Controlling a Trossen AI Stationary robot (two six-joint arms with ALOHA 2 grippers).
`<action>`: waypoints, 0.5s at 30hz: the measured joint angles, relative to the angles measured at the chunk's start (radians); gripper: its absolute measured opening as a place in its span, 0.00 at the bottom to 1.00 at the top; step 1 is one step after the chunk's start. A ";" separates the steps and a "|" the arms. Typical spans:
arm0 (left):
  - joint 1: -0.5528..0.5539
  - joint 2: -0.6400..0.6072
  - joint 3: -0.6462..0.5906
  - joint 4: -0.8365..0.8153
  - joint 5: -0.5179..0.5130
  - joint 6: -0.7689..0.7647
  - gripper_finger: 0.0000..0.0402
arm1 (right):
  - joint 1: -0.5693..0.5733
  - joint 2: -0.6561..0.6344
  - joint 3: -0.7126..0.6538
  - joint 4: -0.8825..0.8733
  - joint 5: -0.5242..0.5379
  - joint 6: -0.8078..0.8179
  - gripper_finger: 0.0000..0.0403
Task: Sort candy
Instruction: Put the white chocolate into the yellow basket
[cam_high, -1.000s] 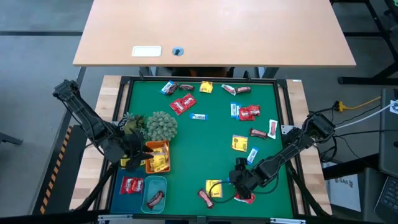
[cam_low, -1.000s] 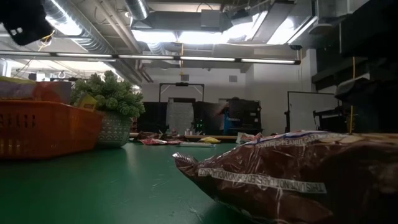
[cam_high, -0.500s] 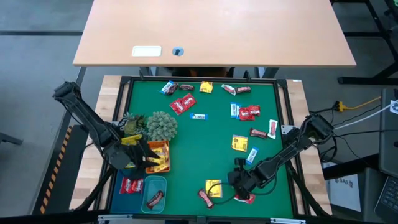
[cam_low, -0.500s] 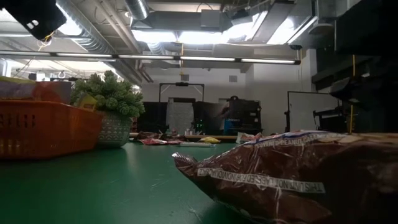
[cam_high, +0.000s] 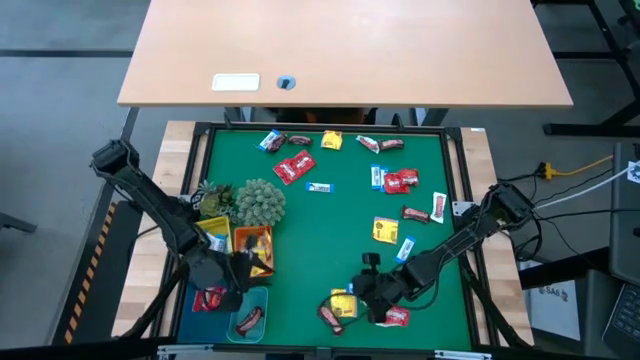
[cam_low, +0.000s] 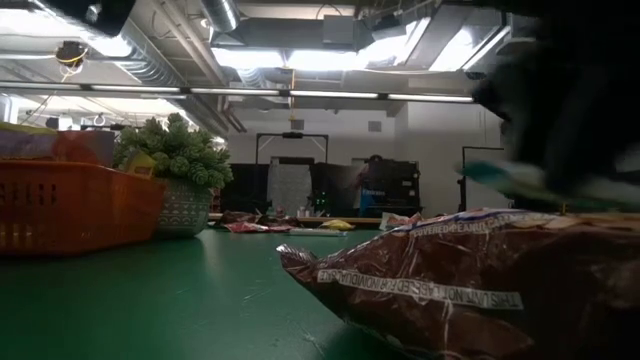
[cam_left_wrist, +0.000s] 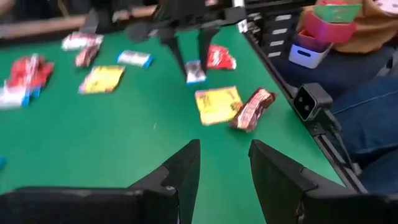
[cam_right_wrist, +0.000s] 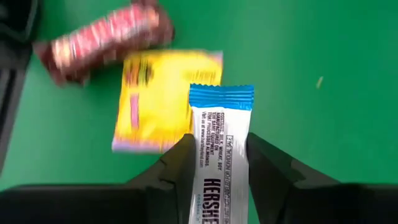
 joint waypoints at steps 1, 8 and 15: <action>0.000 0.017 0.000 0.035 0.000 0.045 0.33 | -0.012 0.000 0.012 0.010 0.000 -0.016 0.31; 0.001 0.131 0.000 0.287 0.000 0.405 0.33 | -0.108 -0.002 0.073 0.120 -0.036 -0.049 0.31; 0.028 0.232 0.000 0.452 0.010 0.657 0.33 | -0.186 -0.003 0.083 0.318 -0.223 -0.047 0.31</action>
